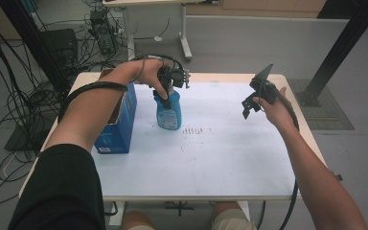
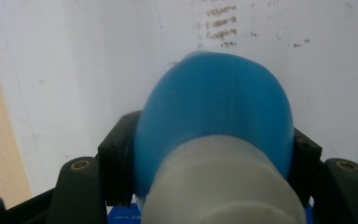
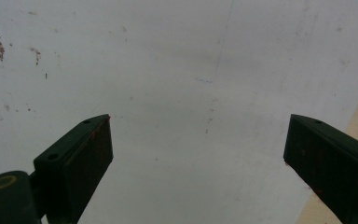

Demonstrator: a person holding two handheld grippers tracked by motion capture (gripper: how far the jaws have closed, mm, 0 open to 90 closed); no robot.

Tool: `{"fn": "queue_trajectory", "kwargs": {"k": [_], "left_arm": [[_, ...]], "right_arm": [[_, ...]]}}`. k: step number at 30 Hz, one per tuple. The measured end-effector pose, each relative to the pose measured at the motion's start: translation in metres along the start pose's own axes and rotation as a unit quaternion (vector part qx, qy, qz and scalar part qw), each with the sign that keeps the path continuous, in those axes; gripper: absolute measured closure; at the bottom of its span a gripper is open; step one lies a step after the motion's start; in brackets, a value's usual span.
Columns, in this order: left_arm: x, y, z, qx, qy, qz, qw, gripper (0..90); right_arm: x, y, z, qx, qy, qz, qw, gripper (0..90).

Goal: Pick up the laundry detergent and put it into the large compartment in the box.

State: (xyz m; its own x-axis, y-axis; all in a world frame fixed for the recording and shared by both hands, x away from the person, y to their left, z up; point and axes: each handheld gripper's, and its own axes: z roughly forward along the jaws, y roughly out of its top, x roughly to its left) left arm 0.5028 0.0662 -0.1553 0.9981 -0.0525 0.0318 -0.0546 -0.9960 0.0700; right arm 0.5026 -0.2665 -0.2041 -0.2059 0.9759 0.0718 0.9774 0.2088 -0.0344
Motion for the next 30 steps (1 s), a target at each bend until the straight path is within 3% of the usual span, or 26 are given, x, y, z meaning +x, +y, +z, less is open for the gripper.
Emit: {"fn": "queue_trajectory", "kwargs": {"k": [5,11,16,19,22,25,28,30], "left_arm": [[0.002,0.003,-0.019,-0.005,-0.005,-0.036,0.9993,36.6],[-0.003,0.014,-0.051,0.014,-0.002,-0.080,0.9967,36.7],[-0.012,0.021,-0.089,0.027,0.008,-0.117,0.9927,36.6],[-0.018,0.021,-0.115,0.028,0.018,-0.145,0.9889,36.7],[-0.025,0.019,-0.141,0.027,0.029,-0.183,0.9823,36.7],[-0.031,0.017,-0.165,0.030,0.037,-0.224,0.9735,36.7],[-0.039,0.015,-0.184,0.034,0.049,-0.264,0.9628,36.7],[-0.044,0.013,-0.195,0.037,0.056,-0.297,0.9525,36.7]], "right_arm": [[0.001,-0.002,-0.002,-0.003,0.001,-0.002,1.0000,8.0],[0.000,-0.006,-0.004,-0.004,0.002,-0.001,1.0000,8.0],[0.000,-0.009,-0.006,-0.007,0.005,-0.004,1.0000,8.0],[0.002,-0.012,-0.009,-0.011,0.009,-0.009,0.9999,8.0],[0.003,-0.014,-0.010,-0.015,0.011,-0.012,0.9998,8.0],[0.003,-0.016,-0.013,-0.015,0.013,-0.012,0.9997,8.0],[0.002,-0.018,-0.015,-0.018,0.017,-0.016,0.9996,8.0],[0.002,-0.020,-0.017,-0.020,0.019,-0.020,0.9994,8.0]]}}
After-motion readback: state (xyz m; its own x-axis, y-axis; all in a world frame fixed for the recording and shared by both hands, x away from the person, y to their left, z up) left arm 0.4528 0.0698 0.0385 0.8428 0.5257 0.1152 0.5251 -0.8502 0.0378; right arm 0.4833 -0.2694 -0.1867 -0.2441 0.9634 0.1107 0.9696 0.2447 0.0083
